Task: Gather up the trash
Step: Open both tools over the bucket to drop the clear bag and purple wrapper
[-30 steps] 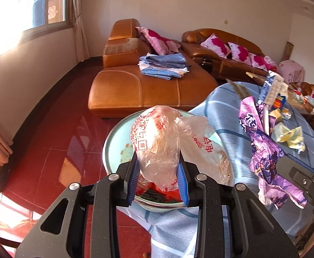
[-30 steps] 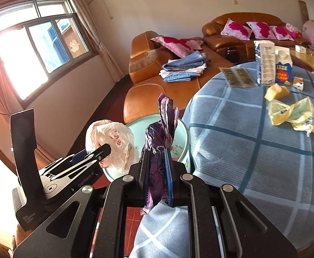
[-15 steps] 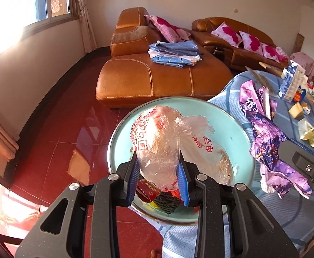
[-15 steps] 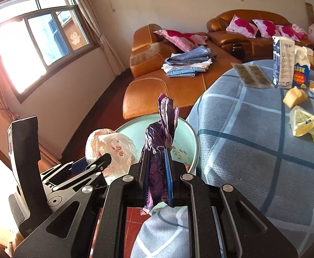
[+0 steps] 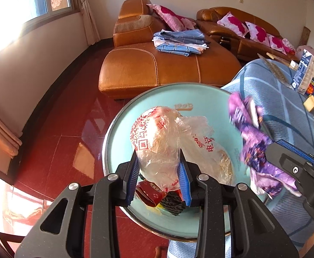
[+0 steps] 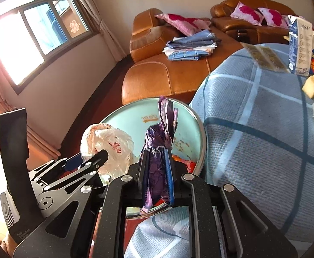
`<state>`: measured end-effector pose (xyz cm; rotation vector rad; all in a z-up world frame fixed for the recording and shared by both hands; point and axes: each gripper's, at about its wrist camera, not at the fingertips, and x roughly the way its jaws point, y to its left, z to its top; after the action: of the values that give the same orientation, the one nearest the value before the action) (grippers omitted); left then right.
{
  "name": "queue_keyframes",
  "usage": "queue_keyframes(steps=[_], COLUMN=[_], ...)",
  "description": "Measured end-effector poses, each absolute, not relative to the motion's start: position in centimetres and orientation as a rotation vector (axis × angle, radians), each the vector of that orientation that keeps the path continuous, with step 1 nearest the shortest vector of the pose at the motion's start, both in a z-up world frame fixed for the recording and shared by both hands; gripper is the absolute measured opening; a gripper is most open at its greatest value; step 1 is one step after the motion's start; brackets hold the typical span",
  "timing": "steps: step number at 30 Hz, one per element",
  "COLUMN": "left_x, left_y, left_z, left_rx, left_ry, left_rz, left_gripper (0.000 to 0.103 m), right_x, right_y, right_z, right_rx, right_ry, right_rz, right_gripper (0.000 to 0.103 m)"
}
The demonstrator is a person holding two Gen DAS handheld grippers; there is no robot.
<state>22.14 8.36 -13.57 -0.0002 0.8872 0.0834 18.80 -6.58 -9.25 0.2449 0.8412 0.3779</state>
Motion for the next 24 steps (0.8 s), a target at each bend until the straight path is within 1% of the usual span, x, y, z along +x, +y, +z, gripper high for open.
queue_keyframes(steps=[3,4,5,6,8,9,11,12,13,14,15,16,17,20,22,24], left_x=[22.3,22.3,22.2,22.2,22.2,22.0,21.7,21.5,21.3,21.0,20.6,20.3,20.0,18.9,18.2,17.5], left_y=[8.4,8.4,8.4,8.4,8.6,8.5,8.5,8.4,8.3,8.1,8.0,7.7,7.5,6.6,6.0,5.3], left_z=[-13.8,-13.9,-13.9,-13.9,-13.8,-13.6,-13.3,-13.1,-12.9,-12.6,-12.4,-12.2,-12.0,-11.4,-11.1,-10.8], left_rx=[0.002,0.002,0.004,0.004,0.007,0.01,0.011,0.009,0.008,0.008,0.008,0.011,0.015,0.025,0.026,0.025], left_ry=[0.891,0.891,0.89,0.888,0.881,0.876,0.868,0.863,0.856,0.849,0.843,0.834,0.828,0.812,0.805,0.8], left_rz=[0.091,0.094,0.102,0.106,0.114,0.12,0.128,0.133,0.139,0.144,0.147,0.151,0.153,0.156,0.15,0.134], left_gripper=[0.035,0.038,0.044,0.047,0.056,0.057,0.065,0.067,0.072,0.078,0.082,0.087,0.091,0.096,0.097,0.097], right_x=[18.7,18.6,18.5,18.2,17.9,17.6,16.8,16.4,15.9,15.6,14.9,14.6,14.2,13.0,12.5,12.1], right_y=[-7.1,-7.3,-7.5,-7.9,-8.5,-8.9,-9.8,-10.0,-10.5,-10.7,-11.1,-11.3,-11.6,-12.9,-13.8,-14.8], right_z=[-9.3,-9.2,-9.1,-8.8,-8.4,-8.1,-7.5,-7.3,-7.0,-6.8,-6.5,-6.4,-6.2,-5.8,-5.8,-5.9], right_rx=[0.269,0.274,0.279,0.287,0.306,0.315,0.329,0.333,0.337,0.337,0.332,0.325,0.318,0.327,0.343,0.354], right_ry=[0.839,0.835,0.83,0.824,0.809,0.799,0.778,0.77,0.755,0.746,0.726,0.715,0.704,0.686,0.682,0.681], right_rz=[0.378,0.376,0.373,0.37,0.363,0.354,0.332,0.322,0.306,0.294,0.269,0.254,0.239,0.202,0.178,0.154], right_gripper=[0.023,0.026,0.026,0.026,0.026,0.026,0.026,0.027,0.032,0.04,0.043,0.046,0.047,0.051,0.051,0.055])
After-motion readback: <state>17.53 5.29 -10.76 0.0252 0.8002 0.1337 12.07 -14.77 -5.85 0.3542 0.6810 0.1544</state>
